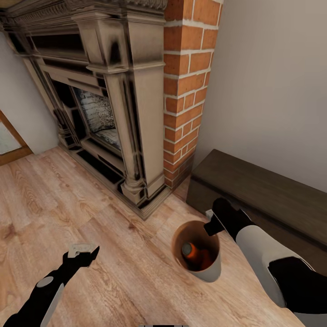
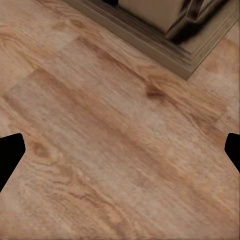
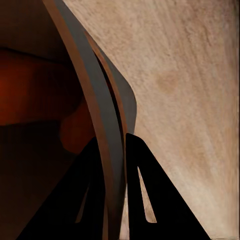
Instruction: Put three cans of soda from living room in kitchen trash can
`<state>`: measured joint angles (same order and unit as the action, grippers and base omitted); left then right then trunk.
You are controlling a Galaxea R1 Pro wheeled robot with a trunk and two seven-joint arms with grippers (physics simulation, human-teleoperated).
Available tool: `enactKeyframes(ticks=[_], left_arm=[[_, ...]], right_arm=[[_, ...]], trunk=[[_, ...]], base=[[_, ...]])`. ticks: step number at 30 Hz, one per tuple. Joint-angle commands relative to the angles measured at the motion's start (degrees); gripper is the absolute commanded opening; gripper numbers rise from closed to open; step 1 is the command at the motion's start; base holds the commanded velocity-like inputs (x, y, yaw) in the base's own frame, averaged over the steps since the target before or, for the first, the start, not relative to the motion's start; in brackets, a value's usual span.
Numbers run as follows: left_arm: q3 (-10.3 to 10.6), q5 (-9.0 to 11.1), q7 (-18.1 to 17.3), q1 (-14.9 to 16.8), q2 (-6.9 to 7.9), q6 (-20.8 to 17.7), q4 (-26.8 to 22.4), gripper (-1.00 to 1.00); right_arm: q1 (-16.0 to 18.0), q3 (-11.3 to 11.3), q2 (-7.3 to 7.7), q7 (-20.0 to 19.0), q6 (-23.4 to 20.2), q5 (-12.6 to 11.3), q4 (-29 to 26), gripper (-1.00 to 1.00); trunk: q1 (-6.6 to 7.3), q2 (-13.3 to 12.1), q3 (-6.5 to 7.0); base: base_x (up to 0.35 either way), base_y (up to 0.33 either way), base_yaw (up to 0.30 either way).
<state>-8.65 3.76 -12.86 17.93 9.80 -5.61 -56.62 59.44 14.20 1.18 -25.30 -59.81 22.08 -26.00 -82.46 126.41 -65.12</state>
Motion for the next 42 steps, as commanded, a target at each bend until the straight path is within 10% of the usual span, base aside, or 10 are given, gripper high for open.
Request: enactKeyframes(ticks=[1, 11, 19, 20, 42], left_arm=[[0.0, 0.0, 0.0, 0.0, 0.0, 0.0, 0.3, 1.0], [-0.1, 0.0, 0.7, 0.0, 0.66, -0.2, 0.4, 1.0], [0.2, 0.4, 2.4, -0.1, -1.96, -0.2, 2.4, 1.0], [0.2, 0.4, 2.4, -0.1, -4.37, -0.2, 2.4, 1.0], [0.2, 0.4, 2.4, -0.1, -4.62, -0.2, 2.6, 1.0]], right_arm=[[0.0, -0.1, -0.01, -0.3, -0.2, -0.4, 0.0, -1.0], [0.3, -0.1, 0.33, 0.1, -0.2, 2.3, -0.6, -1.0], [0.3, 1.9, 0.02, -0.1, -0.2, 3.9, -3.4, -1.0], [0.3, 1.9, -0.01, -0.1, -0.2, -17.4, -4.5, -1.0], [0.2, 2.0, -0.8, -0.1, -0.2, -17.3, -4.8, -1.0]], trunk=[[0.0, 0.0, 0.01], [0.0, 0.0, 0.01], [0.0, 0.0, 0.01], [0.0, 0.0, 0.01], [0.0, 0.0, 0.01]], base=[[0.0, 0.0, 0.0], [0.0, 0.0, 0.0], [0.0, 0.0, 0.0], [0.0, 0.0, 0.0], [0.0, 0.0, 0.0]])
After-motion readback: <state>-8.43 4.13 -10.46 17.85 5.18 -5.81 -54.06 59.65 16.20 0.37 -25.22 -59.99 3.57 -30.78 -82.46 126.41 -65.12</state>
